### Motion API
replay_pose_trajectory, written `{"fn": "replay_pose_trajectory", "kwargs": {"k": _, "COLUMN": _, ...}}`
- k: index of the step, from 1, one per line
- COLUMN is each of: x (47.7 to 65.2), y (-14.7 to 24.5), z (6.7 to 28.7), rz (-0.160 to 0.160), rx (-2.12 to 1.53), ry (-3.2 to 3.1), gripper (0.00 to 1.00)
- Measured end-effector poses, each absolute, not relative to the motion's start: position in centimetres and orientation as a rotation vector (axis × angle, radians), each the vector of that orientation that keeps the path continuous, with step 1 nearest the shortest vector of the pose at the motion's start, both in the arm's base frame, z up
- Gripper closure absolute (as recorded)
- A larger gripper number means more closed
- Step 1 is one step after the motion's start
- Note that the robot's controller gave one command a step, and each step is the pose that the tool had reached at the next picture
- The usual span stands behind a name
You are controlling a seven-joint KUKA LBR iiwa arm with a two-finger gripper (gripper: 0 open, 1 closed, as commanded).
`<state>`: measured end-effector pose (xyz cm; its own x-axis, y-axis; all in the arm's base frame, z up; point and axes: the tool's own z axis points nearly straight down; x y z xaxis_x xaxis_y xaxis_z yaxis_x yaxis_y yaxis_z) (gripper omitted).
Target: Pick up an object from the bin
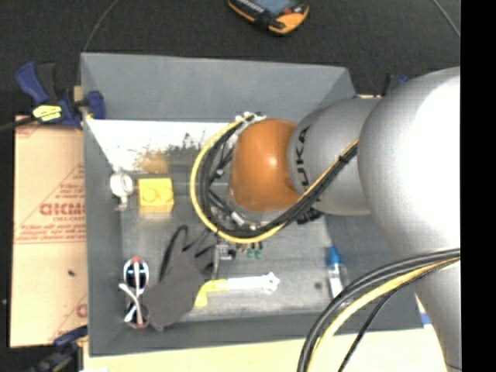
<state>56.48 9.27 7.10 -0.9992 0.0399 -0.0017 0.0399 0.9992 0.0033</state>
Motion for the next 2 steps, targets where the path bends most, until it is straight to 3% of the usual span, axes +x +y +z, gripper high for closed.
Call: {"fn": "replay_pose_trajectory", "kwargs": {"k": 2, "x": 56.62, "y": 9.18, "z": 7.17, "rz": 0.007, "rx": 0.057, "ry": 3.139, "gripper": 0.0}}
